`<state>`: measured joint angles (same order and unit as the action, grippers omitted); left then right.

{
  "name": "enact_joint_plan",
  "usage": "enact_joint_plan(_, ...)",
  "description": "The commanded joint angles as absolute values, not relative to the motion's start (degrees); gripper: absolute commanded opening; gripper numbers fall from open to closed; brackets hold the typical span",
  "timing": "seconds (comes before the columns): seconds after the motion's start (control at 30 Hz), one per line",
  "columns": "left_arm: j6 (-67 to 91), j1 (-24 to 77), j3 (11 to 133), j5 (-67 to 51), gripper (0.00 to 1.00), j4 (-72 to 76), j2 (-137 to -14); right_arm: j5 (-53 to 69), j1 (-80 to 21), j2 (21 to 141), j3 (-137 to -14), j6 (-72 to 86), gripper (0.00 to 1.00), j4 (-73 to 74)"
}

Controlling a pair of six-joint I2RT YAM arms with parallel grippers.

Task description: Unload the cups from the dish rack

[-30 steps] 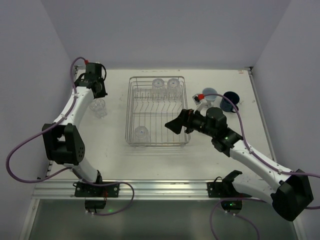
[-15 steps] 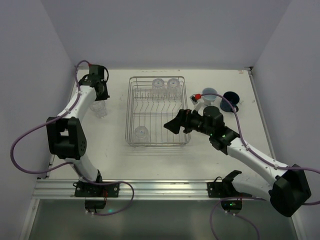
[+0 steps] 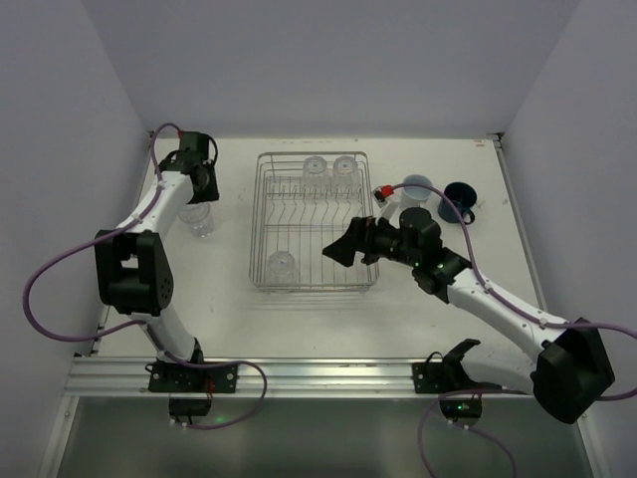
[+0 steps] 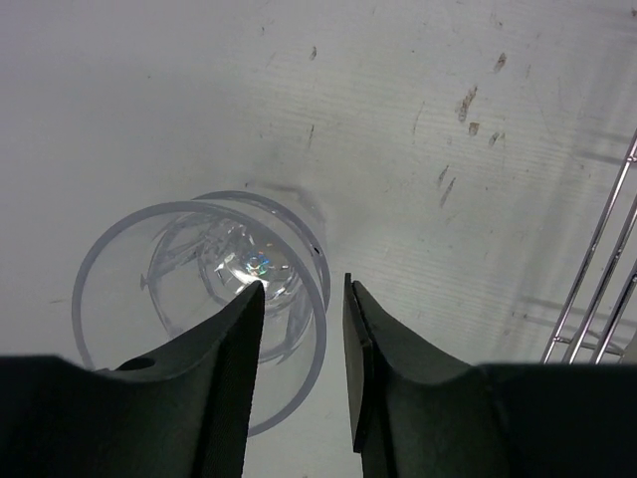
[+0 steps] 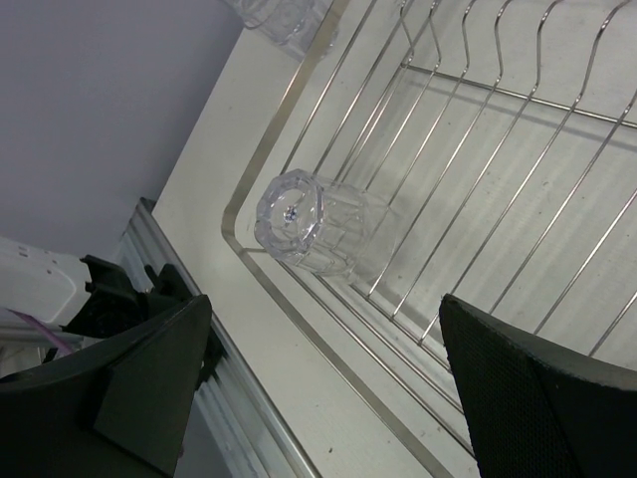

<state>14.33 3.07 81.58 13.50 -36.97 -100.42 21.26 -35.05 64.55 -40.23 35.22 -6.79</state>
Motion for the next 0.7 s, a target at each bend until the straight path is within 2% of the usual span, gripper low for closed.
enact_joint_plan(0.0, 14.3, 2.6, 83.1, 13.6, 0.41, -35.8, -97.8, 23.8, -36.0, 65.8, -43.6, 32.2, 0.99, -6.4)
enact_joint_plan(0.07, 14.6, 2.6, 83.7, 12.6, 0.52, -35.6, -96.3, 22.9, -37.6, 66.7, -45.3, 29.5, 0.99, -4.1)
enact_joint_plan(0.17, 15.6, 2.6, 84.5, 9.1, 0.74, -34.2, -92.9, 19.4, -41.4, 68.4, -48.6, 24.7, 0.99, -0.3)
enact_joint_plan(0.2, 15.9, 2.7, 84.6, 8.1, 0.74, -33.5, -91.6, 17.9, -42.8, 68.8, -49.5, 23.5, 0.99, 0.3)
enact_joint_plan(0.23, 16.4, 2.7, 84.6, 5.5, 0.80, -32.9, -88.9, 16.3, -45.4, 69.3, -50.4, 22.4, 0.99, 2.8)
enact_joint_plan(0.4, 19.2, 3.1, 80.3, -5.2, 0.90, -24.9, -78.9, 7.5, -50.4, 74.5, -58.3, 18.5, 0.99, 9.0)
enact_joint_plan(0.57, 22.1, 5.3, 66.4, -13.0, 0.95, -14.4, -64.6, -2.0, -54.6, 83.3, -67.3, 17.0, 0.99, 15.5)
enact_joint_plan(0.67, 22.9, 5.5, 58.8, -13.9, 1.00, -11.2, -57.1, -5.3, -57.0, 89.3, -72.0, 16.6, 0.99, 18.4)
